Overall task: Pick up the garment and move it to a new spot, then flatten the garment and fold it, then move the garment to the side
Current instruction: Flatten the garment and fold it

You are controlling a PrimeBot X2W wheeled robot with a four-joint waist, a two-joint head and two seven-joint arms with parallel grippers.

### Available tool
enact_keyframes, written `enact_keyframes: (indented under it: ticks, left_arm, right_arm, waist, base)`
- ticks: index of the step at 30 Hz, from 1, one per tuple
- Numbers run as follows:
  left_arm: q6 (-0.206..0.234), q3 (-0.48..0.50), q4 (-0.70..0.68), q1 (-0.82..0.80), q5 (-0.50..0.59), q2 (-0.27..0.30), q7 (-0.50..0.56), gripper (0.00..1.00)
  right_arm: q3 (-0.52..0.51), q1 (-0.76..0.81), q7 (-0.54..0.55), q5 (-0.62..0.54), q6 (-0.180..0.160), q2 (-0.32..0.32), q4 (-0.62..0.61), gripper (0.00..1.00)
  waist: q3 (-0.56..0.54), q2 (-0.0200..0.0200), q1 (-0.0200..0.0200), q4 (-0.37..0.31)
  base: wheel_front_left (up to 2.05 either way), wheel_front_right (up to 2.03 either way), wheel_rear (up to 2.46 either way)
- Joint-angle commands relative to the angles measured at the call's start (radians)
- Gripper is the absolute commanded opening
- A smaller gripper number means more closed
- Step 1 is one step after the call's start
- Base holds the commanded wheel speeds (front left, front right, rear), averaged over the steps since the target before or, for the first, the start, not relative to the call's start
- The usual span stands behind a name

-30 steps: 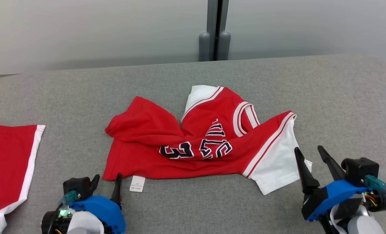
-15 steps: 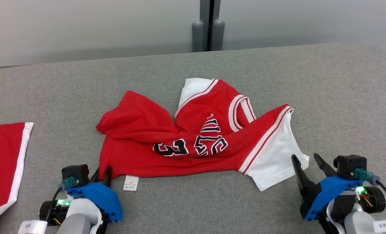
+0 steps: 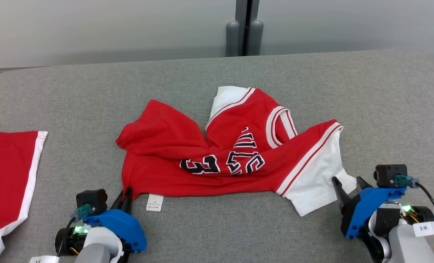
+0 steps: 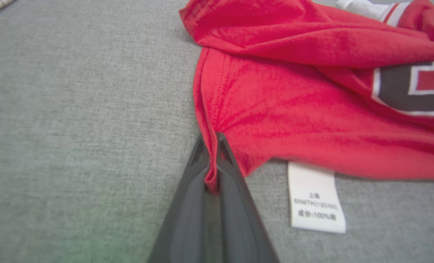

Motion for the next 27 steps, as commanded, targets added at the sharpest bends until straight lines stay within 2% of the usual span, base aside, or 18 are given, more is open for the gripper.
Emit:
enact_keyframes:
  ticks: [1,6,10,11,12,13,14,20,27]
  left_arm:
    - [-0.004,-0.010,0.034,0.036,-0.005,-0.003,0.009,0.00]
    - [-0.005,-0.018,0.037,0.023,-0.013,0.001,-0.002,0.00]
    - [-0.007,-0.026,0.036,0.011,-0.019,0.002,-0.005,0.00]
    - [-0.007,-0.027,0.036,0.008,-0.022,0.002,-0.006,0.00]
    - [-0.008,-0.029,0.037,0.006,-0.024,0.002,-0.007,0.00]
    - [-0.008,-0.030,0.037,0.004,-0.025,0.002,-0.006,0.00]
    - [-0.008,-0.031,0.037,0.003,-0.028,0.002,-0.007,0.00]
    - [-0.010,-0.024,0.024,0.013,-0.051,0.000,-0.033,0.00]
    - [-0.014,0.003,-0.114,0.034,-0.113,0.007,-0.115,0.00]
  right_arm:
    - [-0.012,-0.018,0.005,-0.010,0.000,-0.009,0.021,1.00]
    - [-0.024,-0.052,0.023,-0.058,0.000,-0.004,0.109,1.00]
    - [0.043,-0.069,0.052,-0.052,0.003,0.006,0.181,1.00]
    - [0.061,-0.069,0.067,-0.047,0.004,0.009,0.199,0.89]
    - [0.077,-0.066,0.082,-0.045,0.006,0.012,0.212,0.44]
    - [0.097,-0.063,0.093,-0.043,0.006,0.016,0.223,0.20]
    - [0.112,-0.057,0.106,-0.033,0.007,0.019,0.231,0.00]
    - [0.132,-0.029,0.083,0.005,0.006,0.009,0.185,0.00]
    - [0.071,0.003,0.024,0.063,0.000,-0.012,-0.090,0.00]
  waist:
    - [0.002,0.0000,0.0000,0.002]
    - [0.012,0.0000,0.0000,0.004]
    - [0.022,0.0000,0.0000,0.006]
    - [0.024,0.0000,0.0000,0.007]
    - [0.026,0.0000,0.0000,0.007]
    - [0.027,0.0000,0.0000,0.008]
    - [0.028,0.0000,0.0000,0.009]
    - [0.019,0.0000,0.0000,0.008]
    - [-0.018,0.0000,0.0000,-0.006]
  base:
    - [0.00,0.00,0.00]
    - [0.00,0.00,0.00]
    - [0.00,0.00,0.00]
    - [0.00,0.00,0.00]
    - [0.00,0.00,0.00]
    - [0.00,0.00,0.00]
    - [0.00,0.00,0.00]
    - [0.00,0.00,0.00]
    - [0.00,0.00,0.00]
